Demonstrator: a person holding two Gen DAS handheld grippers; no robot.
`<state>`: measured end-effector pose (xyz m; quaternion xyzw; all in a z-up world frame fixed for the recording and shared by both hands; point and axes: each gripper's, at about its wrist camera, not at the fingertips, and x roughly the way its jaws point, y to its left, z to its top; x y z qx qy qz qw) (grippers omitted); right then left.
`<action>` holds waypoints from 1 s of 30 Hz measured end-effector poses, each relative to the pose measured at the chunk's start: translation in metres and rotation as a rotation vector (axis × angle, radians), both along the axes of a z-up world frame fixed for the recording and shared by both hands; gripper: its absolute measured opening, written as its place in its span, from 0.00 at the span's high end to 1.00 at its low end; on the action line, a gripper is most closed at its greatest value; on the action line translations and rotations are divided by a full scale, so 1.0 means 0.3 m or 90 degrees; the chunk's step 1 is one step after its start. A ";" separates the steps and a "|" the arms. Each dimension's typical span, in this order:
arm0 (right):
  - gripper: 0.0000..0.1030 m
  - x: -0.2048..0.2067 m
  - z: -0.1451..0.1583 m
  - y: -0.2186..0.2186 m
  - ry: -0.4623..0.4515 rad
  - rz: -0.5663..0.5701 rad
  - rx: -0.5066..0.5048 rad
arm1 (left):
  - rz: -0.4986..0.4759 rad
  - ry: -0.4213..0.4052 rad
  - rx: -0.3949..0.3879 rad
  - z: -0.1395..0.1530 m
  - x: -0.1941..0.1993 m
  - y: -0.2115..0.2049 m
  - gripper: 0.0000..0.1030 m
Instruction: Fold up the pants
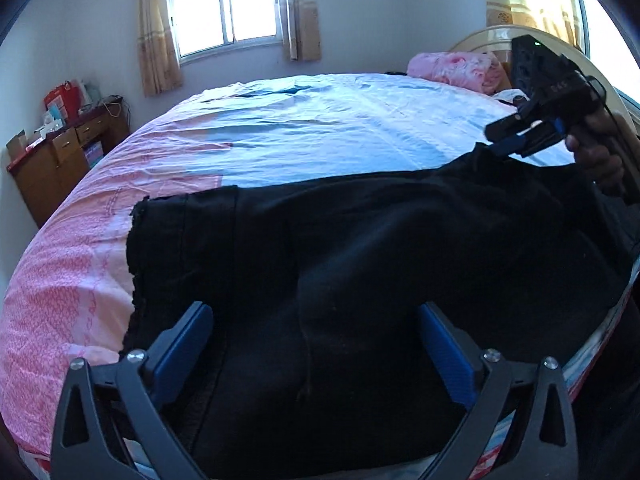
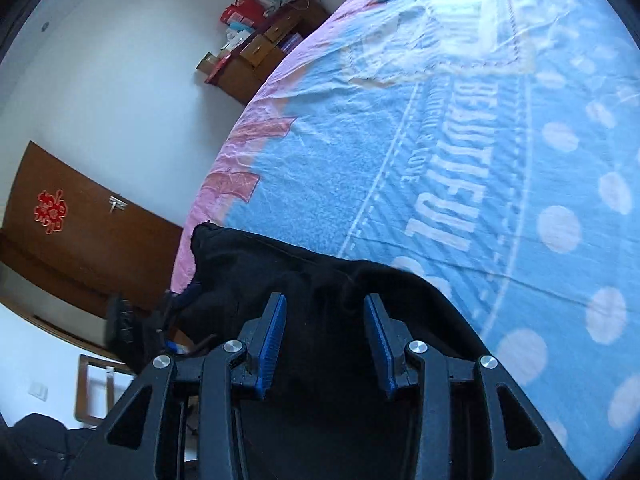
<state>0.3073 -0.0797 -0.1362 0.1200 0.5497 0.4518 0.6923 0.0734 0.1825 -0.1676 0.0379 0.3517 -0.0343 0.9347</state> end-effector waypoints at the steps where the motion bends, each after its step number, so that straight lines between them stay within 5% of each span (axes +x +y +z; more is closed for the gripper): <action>1: 0.60 0.009 -0.006 0.007 -0.001 -0.002 0.001 | -0.001 0.001 0.004 -0.003 0.003 -0.005 0.00; 3: 0.95 0.025 -0.003 0.004 -0.019 -0.017 -0.003 | 0.000 0.002 0.007 -0.004 0.004 -0.011 0.00; 6: 0.95 0.072 0.012 -0.038 -0.061 -0.071 -0.010 | 0.001 0.000 0.012 -0.010 0.004 -0.018 0.00; 9: 0.95 0.103 -0.057 -0.046 -0.025 -0.078 -0.028 | 0.006 0.005 0.017 0.004 0.003 -0.025 0.00; 12: 0.85 0.081 -0.056 -0.052 -0.030 -0.077 -0.029 | 0.013 -0.001 0.020 0.049 -0.024 -0.049 0.00; 13: 0.76 0.069 -0.042 -0.070 -0.033 -0.087 -0.039 | 0.008 -0.010 0.018 0.068 -0.036 -0.062 0.00; 14: 0.55 0.049 -0.018 -0.102 -0.045 -0.099 -0.047 | -0.004 -0.025 0.015 0.097 -0.054 -0.089 0.00; 15: 0.48 0.025 0.014 -0.132 -0.060 -0.109 -0.049 | -0.020 -0.034 0.014 0.119 -0.064 -0.116 0.00; 23: 0.48 -0.292 0.208 -0.685 -0.146 -0.225 -0.071 | -0.218 -0.056 -0.001 0.197 -0.049 -0.498 0.00; 30: 0.48 -0.667 0.219 -1.358 -0.124 -0.532 -0.115 | -0.432 -0.027 -0.007 0.160 -0.027 -0.955 0.00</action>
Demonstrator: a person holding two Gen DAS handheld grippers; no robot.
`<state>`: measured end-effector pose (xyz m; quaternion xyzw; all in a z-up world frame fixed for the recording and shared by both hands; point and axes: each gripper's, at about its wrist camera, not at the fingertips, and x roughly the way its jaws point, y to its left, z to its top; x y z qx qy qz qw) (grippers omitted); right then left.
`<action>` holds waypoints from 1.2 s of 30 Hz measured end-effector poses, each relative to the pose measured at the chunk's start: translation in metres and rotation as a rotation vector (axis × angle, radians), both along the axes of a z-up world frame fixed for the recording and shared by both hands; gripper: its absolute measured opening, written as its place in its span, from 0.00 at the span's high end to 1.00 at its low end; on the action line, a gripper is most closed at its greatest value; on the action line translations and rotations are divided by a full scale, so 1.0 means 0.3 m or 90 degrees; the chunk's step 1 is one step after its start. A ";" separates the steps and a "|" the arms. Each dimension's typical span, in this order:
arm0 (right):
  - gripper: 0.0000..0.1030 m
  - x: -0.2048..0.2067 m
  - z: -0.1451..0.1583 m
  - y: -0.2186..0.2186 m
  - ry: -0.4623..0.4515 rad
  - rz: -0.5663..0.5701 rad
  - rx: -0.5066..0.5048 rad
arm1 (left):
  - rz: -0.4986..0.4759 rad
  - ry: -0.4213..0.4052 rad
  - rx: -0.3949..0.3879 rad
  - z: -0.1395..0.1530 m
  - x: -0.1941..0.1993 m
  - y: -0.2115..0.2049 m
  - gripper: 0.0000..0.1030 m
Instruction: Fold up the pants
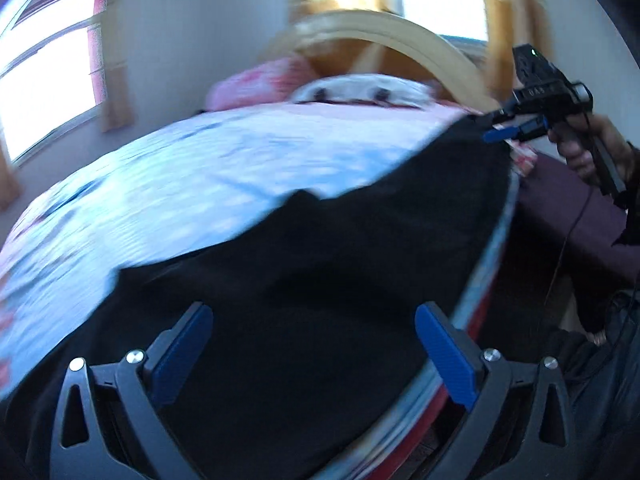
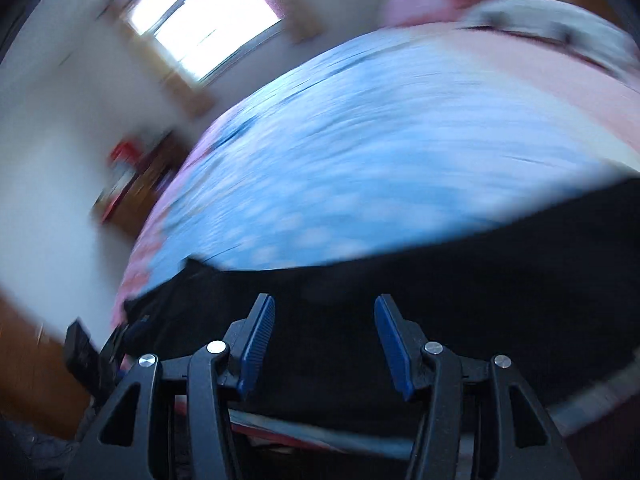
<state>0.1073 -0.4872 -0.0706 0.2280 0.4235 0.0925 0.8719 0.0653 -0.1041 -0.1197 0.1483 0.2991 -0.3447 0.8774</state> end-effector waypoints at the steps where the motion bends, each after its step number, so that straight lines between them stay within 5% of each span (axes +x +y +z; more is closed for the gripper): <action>1: 0.48 -0.054 -0.007 -0.083 0.002 -0.050 -0.008 | -0.019 0.005 0.005 -0.007 0.002 -0.045 0.00; 4: 0.48 -0.140 -0.035 -0.250 0.005 -0.142 -0.013 | -0.070 0.024 0.019 -0.033 0.009 -0.184 0.04; 14: 0.49 -0.066 -0.119 -0.391 -0.001 -0.195 0.024 | -0.079 0.091 0.045 -0.147 0.039 -0.296 0.11; 16: 0.56 -0.071 -0.118 -0.409 -0.015 -0.211 0.027 | -0.081 0.088 0.030 -0.148 0.035 -0.291 0.10; 18: 0.88 -0.079 -0.113 -0.414 -0.031 -0.216 0.020 | -0.082 0.088 0.031 -0.149 0.034 -0.292 0.09; 21: 0.91 -0.081 -0.124 -0.436 -0.040 -0.206 0.067 | -0.084 0.085 0.032 -0.156 0.037 -0.310 0.07; 28: 0.92 -0.175 0.036 -0.379 -0.145 -0.188 0.031 | -0.089 0.087 0.020 -0.159 0.039 -0.287 0.07; 36: 0.91 -0.166 -0.181 -0.468 -0.008 -0.236 0.048 | -0.113 0.084 0.026 -0.163 0.031 -0.270 0.07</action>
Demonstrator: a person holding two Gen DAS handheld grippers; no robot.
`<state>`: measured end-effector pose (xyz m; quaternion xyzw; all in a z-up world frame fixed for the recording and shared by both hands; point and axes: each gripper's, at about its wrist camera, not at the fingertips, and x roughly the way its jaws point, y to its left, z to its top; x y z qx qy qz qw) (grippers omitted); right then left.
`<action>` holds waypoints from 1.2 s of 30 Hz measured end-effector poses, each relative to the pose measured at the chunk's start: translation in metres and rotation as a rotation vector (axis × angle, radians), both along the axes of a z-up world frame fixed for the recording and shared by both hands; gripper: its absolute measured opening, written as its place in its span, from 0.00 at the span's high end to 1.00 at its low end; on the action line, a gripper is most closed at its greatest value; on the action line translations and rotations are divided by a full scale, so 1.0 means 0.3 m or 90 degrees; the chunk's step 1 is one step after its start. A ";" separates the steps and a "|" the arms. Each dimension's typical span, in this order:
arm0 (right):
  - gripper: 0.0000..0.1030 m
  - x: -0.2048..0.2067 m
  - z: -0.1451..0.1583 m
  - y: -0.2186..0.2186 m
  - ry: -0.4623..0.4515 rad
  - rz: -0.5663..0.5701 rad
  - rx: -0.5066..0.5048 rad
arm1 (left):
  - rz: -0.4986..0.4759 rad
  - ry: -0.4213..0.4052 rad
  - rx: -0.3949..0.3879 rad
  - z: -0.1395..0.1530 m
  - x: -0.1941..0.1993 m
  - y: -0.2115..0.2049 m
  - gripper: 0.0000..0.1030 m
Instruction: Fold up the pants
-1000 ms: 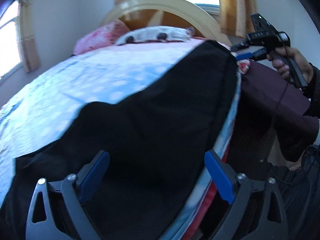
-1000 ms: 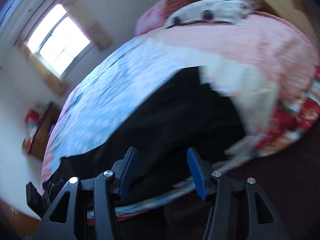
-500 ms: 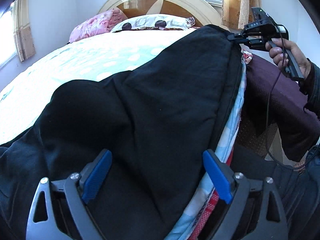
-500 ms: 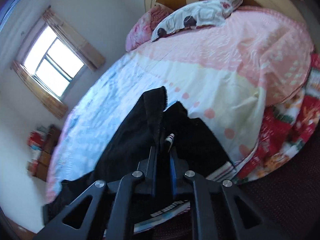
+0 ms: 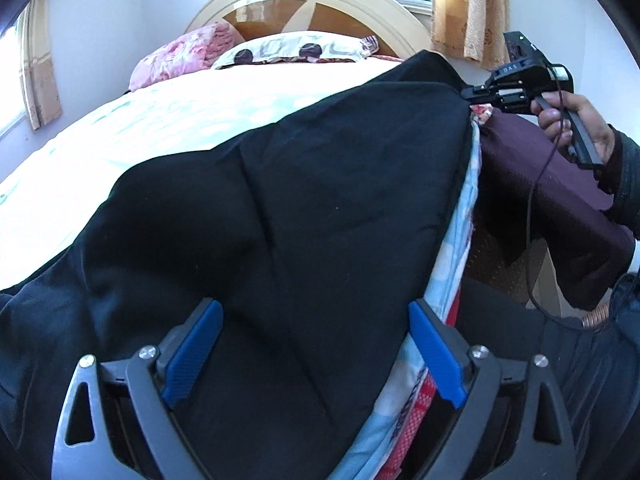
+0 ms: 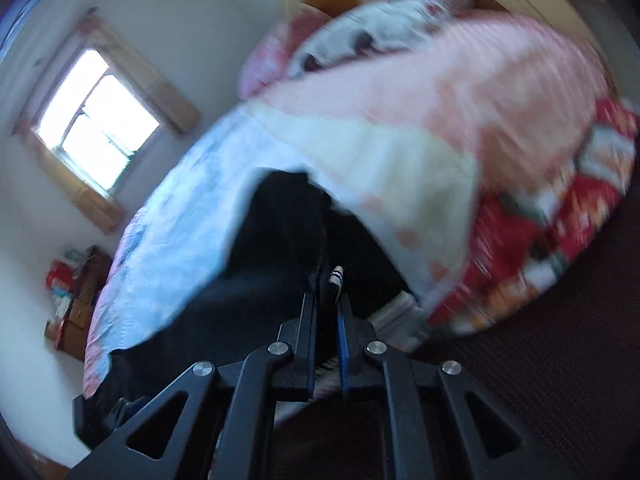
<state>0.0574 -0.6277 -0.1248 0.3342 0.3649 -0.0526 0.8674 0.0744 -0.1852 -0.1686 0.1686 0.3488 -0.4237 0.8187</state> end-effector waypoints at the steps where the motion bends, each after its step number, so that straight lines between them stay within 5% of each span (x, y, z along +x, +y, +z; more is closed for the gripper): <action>1: 0.91 -0.011 -0.001 -0.005 -0.007 -0.005 0.009 | -0.002 0.001 0.000 0.001 0.000 0.003 0.07; 8: 0.92 -0.085 0.115 0.043 -0.065 0.002 -0.047 | -0.005 0.004 -0.013 0.003 0.003 0.021 0.07; 13: 0.92 -0.059 -0.023 -0.001 0.016 -0.008 -0.028 | -0.013 0.003 -0.015 0.001 0.000 0.028 0.07; 17: 0.69 -0.075 -0.012 -0.022 0.030 -0.048 -0.045 | 0.001 0.010 -0.015 0.031 -0.005 0.033 0.07; 22: 0.57 -0.109 0.169 0.014 -0.004 -0.102 -0.186 | 0.063 -0.025 -0.056 0.125 0.010 0.116 0.06; 27: 0.37 0.014 0.248 0.169 -0.082 0.030 -0.181 | 0.179 -0.034 -0.013 0.108 0.138 0.173 0.01; 32: 0.37 0.194 0.096 0.276 0.044 0.117 -0.189 | 0.286 0.029 0.008 0.079 0.247 0.275 0.01; 36: 0.37 0.219 0.149 0.396 0.013 0.175 -0.207 | 0.329 0.061 -0.045 0.125 0.288 0.398 0.01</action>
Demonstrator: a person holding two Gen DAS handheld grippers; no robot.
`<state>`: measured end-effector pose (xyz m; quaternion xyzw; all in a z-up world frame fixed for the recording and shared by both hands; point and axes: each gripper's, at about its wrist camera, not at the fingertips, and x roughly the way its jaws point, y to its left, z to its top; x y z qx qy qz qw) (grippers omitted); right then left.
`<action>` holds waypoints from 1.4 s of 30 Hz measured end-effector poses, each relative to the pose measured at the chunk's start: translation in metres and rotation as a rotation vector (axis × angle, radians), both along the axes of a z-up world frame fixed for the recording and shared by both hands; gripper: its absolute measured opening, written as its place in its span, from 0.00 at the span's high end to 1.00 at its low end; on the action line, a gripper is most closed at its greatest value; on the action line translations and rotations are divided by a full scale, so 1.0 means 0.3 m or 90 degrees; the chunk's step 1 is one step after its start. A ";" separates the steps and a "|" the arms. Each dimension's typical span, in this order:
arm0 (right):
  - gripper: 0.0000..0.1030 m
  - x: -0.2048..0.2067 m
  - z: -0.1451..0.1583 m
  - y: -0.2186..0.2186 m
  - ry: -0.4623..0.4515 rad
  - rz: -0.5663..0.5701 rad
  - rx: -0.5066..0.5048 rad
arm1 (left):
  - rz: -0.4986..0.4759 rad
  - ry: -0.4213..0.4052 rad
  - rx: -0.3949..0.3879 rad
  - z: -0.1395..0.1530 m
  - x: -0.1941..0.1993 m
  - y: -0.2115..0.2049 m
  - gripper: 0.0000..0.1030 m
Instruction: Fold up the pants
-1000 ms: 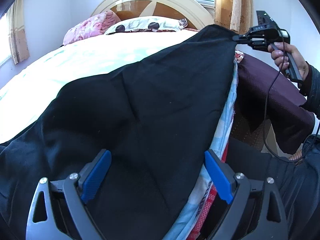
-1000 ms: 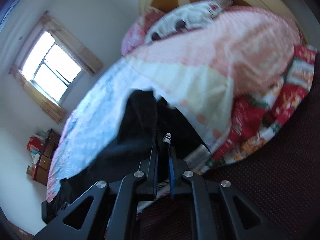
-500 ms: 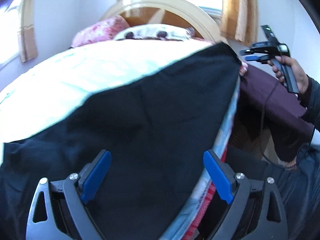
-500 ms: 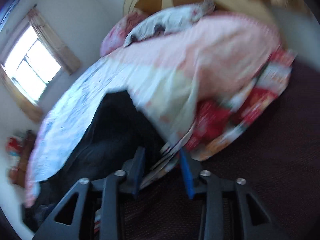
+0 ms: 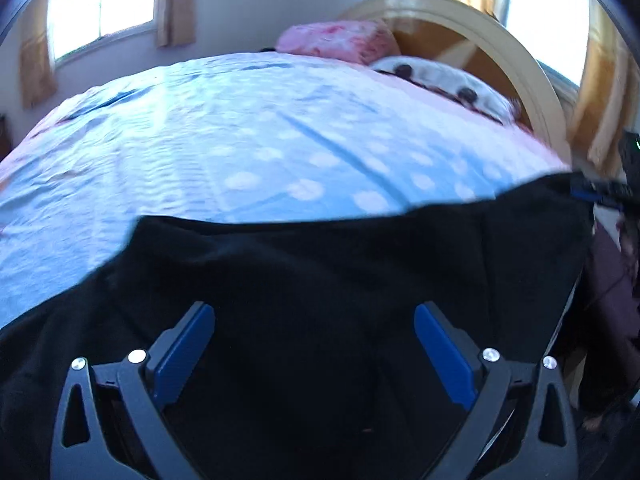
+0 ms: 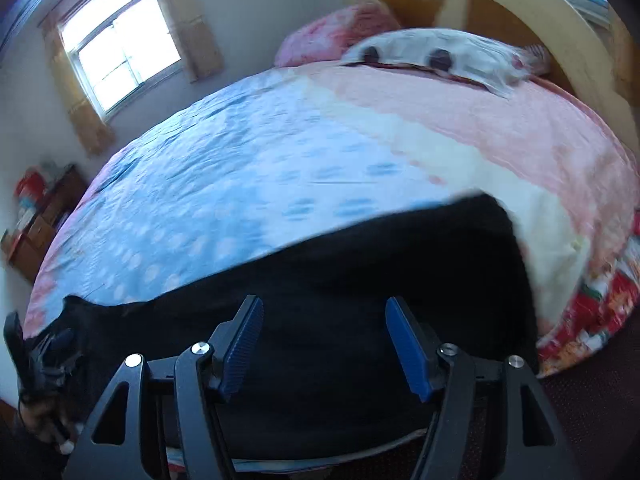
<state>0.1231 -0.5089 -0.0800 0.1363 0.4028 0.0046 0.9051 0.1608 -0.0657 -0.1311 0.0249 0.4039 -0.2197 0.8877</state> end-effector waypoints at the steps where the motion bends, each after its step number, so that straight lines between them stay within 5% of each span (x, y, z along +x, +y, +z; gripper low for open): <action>1: 0.37 0.005 0.014 0.055 -0.007 0.036 -0.001 | 0.008 -0.002 0.001 0.009 0.013 0.009 0.01; 5: 0.37 0.067 0.017 0.264 -0.020 0.182 0.032 | 0.021 -0.028 0.021 0.028 0.079 0.016 0.00; 11: 0.37 0.193 -0.126 0.475 0.033 0.254 0.049 | 0.084 0.003 0.139 -0.060 0.272 0.033 0.00; 15: 0.37 0.243 -0.230 0.463 0.080 0.225 0.049 | 0.111 0.043 0.079 -0.085 0.336 0.107 0.00; 24: 0.37 0.197 -0.146 0.517 0.030 0.240 0.046 | 0.127 -0.024 0.064 -0.010 0.240 0.102 0.00; 28: 0.36 0.226 -0.252 0.605 0.082 0.265 0.014 | 0.102 -0.015 0.086 -0.054 0.202 0.080 0.00; 36: 0.33 0.132 -0.181 0.503 0.032 0.235 0.058 | 0.094 -0.036 0.094 -0.009 0.110 0.014 0.00; 42: 0.33 -0.023 -0.131 0.242 -0.010 0.110 0.108 | -0.009 -0.040 0.038 0.029 0.028 -0.191 0.00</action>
